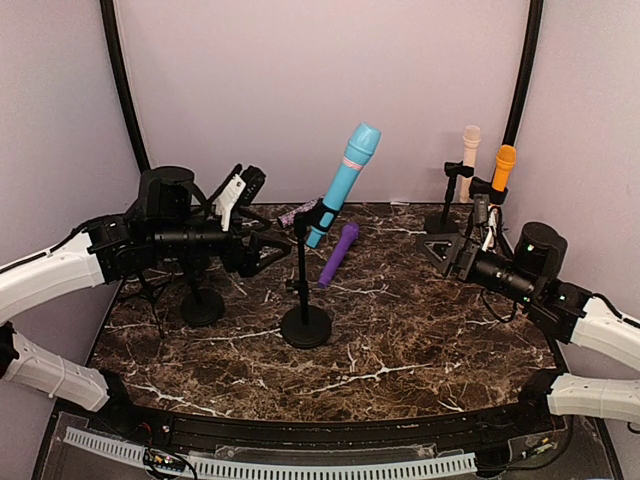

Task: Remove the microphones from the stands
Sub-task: Adjust the microphone stand with the microphone at the center of the board.

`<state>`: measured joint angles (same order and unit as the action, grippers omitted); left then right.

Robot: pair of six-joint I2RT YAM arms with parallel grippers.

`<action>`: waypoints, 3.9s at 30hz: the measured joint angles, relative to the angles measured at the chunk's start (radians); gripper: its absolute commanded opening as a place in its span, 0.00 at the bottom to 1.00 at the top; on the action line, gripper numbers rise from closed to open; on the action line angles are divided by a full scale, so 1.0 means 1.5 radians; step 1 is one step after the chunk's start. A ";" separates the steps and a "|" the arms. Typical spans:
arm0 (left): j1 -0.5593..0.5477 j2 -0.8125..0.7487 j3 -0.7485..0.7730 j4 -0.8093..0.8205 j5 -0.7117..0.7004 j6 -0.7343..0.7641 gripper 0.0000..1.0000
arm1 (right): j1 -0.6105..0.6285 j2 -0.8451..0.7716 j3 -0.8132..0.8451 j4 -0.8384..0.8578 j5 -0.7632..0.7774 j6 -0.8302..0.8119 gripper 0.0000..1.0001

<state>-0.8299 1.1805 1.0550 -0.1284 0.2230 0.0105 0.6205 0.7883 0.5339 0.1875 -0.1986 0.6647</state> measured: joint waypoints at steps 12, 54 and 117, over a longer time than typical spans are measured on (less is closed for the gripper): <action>0.081 0.131 0.019 0.055 0.159 0.040 0.52 | 0.007 -0.018 0.005 -0.010 0.013 -0.014 0.98; 0.114 0.145 -0.044 0.211 0.184 0.063 0.00 | 0.007 -0.030 0.005 -0.041 0.046 -0.026 0.98; -0.015 -0.042 -0.212 0.244 -0.223 0.065 0.78 | 0.007 -0.034 0.005 -0.055 0.096 -0.018 0.98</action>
<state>-0.8524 1.1175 0.7368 0.2371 -0.1112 0.1074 0.6312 0.7380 0.5407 0.1043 -0.0551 0.6376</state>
